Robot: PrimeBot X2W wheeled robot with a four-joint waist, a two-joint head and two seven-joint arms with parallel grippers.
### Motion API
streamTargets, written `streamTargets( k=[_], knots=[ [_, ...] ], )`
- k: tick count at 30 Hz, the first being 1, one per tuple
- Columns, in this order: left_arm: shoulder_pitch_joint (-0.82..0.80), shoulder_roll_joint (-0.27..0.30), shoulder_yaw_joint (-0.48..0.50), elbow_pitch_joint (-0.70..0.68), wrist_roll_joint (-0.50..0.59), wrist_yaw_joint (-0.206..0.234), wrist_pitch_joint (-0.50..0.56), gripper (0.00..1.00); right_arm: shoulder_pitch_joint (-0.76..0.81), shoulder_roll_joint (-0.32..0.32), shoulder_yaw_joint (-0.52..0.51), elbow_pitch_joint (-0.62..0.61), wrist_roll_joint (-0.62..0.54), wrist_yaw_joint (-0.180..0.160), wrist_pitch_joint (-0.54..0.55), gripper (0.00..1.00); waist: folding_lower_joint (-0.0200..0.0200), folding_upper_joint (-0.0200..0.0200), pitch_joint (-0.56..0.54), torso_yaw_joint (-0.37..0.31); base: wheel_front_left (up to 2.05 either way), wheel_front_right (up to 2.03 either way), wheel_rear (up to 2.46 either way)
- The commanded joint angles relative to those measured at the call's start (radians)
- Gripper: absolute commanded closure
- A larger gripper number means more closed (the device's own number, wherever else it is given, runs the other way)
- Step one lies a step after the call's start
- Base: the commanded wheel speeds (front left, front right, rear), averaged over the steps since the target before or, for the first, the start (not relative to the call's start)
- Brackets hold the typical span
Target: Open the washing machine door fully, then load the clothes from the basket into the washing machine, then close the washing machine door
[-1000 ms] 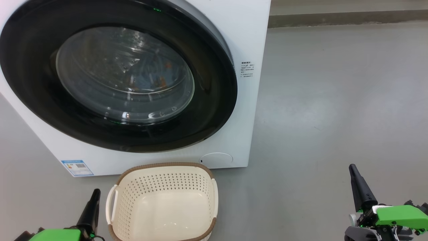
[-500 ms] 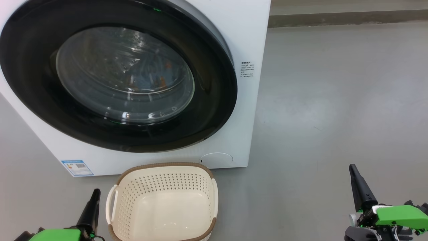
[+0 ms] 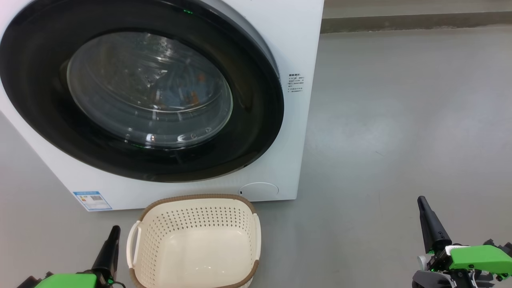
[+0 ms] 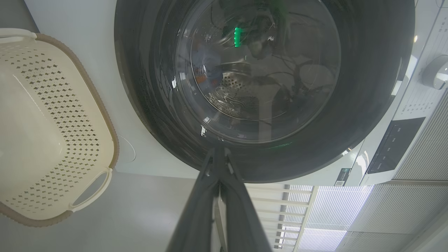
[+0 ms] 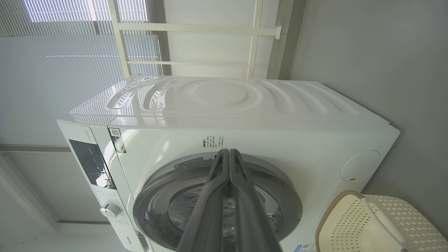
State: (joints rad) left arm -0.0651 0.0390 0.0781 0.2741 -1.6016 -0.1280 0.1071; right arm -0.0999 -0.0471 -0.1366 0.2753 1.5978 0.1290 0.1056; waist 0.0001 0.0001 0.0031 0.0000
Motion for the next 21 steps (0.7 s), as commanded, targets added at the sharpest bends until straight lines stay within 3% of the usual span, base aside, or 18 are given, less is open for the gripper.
streamTargets(
  k=[1,21],
  knots=[
    [-0.043,0.012,0.035,-0.029,-0.007,-0.003,0.006,1.00,-0.008,-0.003,0.023,-0.031,0.011,0.002,0.008,1.00,0.0000,-0.0001,0.000,0.000,0.00,0.00,0.00],
    [-0.043,0.012,0.036,-0.029,-0.007,-0.003,0.006,1.00,-0.008,-0.003,0.023,-0.031,0.011,0.002,0.008,1.00,0.0000,-0.0001,0.000,0.000,0.00,0.00,0.00]
  ],
)
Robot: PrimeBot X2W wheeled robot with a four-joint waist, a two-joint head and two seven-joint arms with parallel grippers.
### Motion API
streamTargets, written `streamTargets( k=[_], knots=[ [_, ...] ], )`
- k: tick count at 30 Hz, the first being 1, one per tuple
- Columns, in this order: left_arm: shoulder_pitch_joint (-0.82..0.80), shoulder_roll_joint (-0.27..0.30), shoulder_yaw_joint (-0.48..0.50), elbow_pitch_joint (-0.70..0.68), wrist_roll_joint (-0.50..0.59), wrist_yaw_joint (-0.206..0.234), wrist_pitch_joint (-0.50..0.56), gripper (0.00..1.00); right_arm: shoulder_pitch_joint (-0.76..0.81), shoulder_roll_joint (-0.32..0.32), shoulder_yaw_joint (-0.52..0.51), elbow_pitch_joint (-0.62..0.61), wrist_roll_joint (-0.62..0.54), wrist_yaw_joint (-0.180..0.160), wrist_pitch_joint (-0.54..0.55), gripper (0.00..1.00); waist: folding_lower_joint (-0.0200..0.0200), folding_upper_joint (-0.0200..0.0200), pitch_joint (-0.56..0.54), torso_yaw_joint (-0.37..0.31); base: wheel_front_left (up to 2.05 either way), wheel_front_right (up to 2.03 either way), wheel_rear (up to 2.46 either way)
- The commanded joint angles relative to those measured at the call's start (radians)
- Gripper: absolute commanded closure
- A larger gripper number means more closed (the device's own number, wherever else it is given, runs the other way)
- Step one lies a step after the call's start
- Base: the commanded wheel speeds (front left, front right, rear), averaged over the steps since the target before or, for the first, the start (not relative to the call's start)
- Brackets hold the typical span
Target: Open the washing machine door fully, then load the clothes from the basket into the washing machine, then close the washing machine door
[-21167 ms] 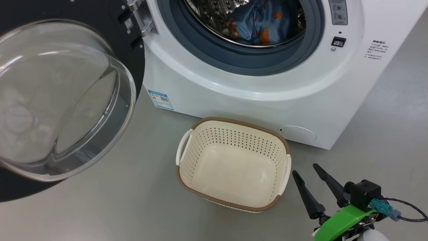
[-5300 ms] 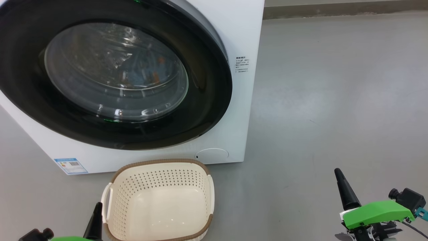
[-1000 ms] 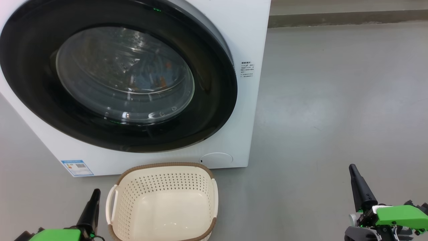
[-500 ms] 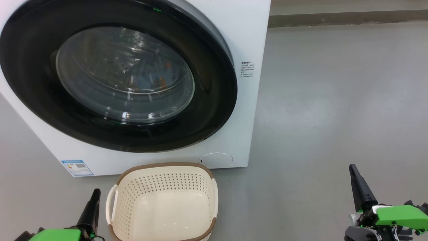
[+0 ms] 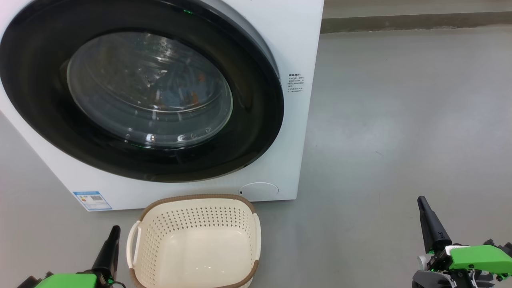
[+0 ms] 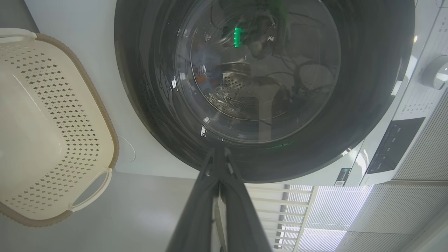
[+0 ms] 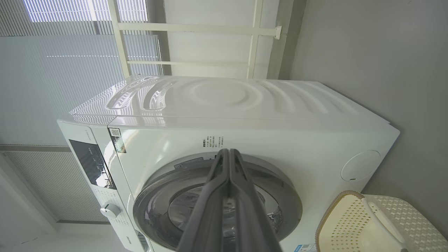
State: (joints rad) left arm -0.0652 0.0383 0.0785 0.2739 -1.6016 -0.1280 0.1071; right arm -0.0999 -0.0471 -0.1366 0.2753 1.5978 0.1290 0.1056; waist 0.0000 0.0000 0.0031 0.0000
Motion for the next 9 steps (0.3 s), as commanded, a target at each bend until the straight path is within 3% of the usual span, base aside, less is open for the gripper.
streamTargets(
  k=[1,9],
  knots=[
    [-0.043,0.013,0.035,-0.029,-0.007,-0.003,0.006,1.00,-0.008,-0.003,0.023,-0.031,0.011,0.002,0.008,1.00,0.0000,0.0000,0.000,0.000,0.00,0.00,0.00],
    [-0.043,0.013,0.036,-0.029,-0.007,-0.003,0.006,1.00,-0.008,-0.003,0.023,-0.031,0.011,0.002,0.008,1.00,0.0000,0.0000,0.000,0.000,0.00,0.00,0.00]
  ],
)
